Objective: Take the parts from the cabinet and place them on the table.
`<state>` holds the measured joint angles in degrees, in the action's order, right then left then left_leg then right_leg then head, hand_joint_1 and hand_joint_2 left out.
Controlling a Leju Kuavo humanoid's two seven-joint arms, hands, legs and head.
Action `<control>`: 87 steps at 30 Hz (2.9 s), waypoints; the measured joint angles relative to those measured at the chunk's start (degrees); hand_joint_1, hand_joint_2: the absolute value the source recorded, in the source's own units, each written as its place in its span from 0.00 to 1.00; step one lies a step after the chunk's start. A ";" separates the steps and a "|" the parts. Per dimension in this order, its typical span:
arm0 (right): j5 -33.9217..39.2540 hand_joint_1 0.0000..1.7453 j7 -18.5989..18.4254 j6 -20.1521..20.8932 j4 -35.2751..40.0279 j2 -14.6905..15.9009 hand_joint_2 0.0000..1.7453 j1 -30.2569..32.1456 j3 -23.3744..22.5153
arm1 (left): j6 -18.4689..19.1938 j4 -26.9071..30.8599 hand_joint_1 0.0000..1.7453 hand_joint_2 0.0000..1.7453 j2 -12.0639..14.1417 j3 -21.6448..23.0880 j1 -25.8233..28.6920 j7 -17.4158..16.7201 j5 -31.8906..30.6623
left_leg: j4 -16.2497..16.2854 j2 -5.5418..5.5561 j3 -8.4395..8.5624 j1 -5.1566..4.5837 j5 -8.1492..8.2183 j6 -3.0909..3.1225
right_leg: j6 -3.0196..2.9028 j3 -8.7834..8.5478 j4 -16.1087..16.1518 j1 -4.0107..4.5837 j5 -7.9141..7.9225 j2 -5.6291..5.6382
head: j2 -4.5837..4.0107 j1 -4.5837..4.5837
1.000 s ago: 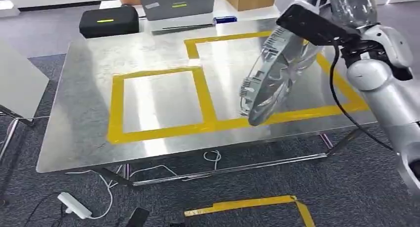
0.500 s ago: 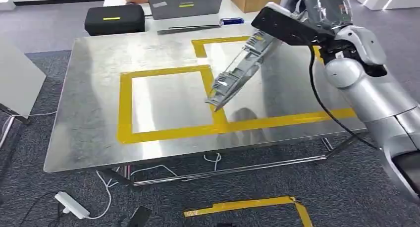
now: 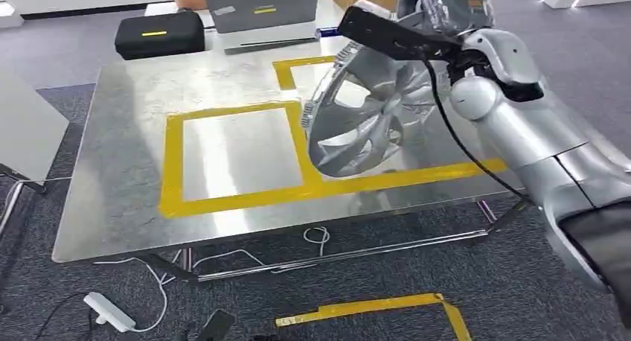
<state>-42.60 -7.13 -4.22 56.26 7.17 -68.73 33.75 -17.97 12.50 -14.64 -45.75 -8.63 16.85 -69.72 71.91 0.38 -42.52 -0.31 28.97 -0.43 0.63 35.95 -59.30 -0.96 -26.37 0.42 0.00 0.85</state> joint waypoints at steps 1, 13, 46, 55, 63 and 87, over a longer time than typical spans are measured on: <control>-0.74 1.00 -0.69 0.00 -1.02 -0.68 1.00 -0.65 0.35 | 0.39 0.00 0.00 1.00 0.00 0.17 -0.04 0.00 -0.28 | -4.83 0.01 2.55 -0.02 -2.58 0.29 | 0.01 -0.09 0.01 0.00 0.00 0.08 | 0.00 0.00; -5.24 1.00 -2.99 -0.83 -14.20 -4.39 1.00 -7.26 2.21 | 3.06 -0.02 0.00 1.00 -0.02 1.95 -0.62 0.13 -1.05 | -13.76 -0.27 6.72 -0.13 -4.20 2.73 | 2.18 9.02 -17.00 0.20 -7.28 -0.11 | 0.00 -0.22; -12.72 0.95 -7.52 -1.68 -29.05 -7.23 1.00 -9.84 2.27 | 2.56 -0.02 0.00 0.00 -0.50 2.84 -0.42 -1.99 -1.01 | -13.58 0.08 6.28 0.09 -4.50 2.42 | 2.28 6.52 -11.75 -0.10 -3.55 -0.10 | 0.00 -0.17; -15.12 0.00 -8.57 -0.66 -31.89 -8.68 1.00 -10.30 2.45 | 1.99 -0.02 0.00 0.00 -0.72 2.91 -0.22 -2.80 -1.25 | -10.38 -0.03 5.09 -0.18 -1.75 0.24 | 0.39 -0.58 1.14 -0.13 0.59 -0.29 | 0.00 0.18; -15.71 0.00 -8.57 -0.26 -32.91 -9.11 1.00 -9.83 2.64 | 1.92 -0.02 0.00 0.00 -0.68 2.93 -0.01 -2.80 -1.25 | 3.84 -0.08 -1.32 0.31 3.78 -0.49 | 0.20 -0.58 1.13 -0.13 0.57 -0.18 | 0.00 0.17; -28.41 0.00 -8.22 9.53 -34.29 -11.01 0.00 -13.31 8.43 | 1.90 -0.02 0.00 0.00 -0.63 3.82 0.27 -2.60 -0.70 | -8.82 -0.14 5.02 0.00 -0.30 -0.07 | 0.12 -0.85 1.21 -0.06 0.70 -0.43 | 0.00 0.18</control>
<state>-71.01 -15.34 5.31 21.97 -3.85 -82.04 42.18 -16.07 12.48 -15.28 -41.92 -8.36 14.25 -70.42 63.09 0.25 -37.50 -0.31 28.67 -0.50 0.74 35.09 -58.09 -1.02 -25.66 -0.01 0.00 1.03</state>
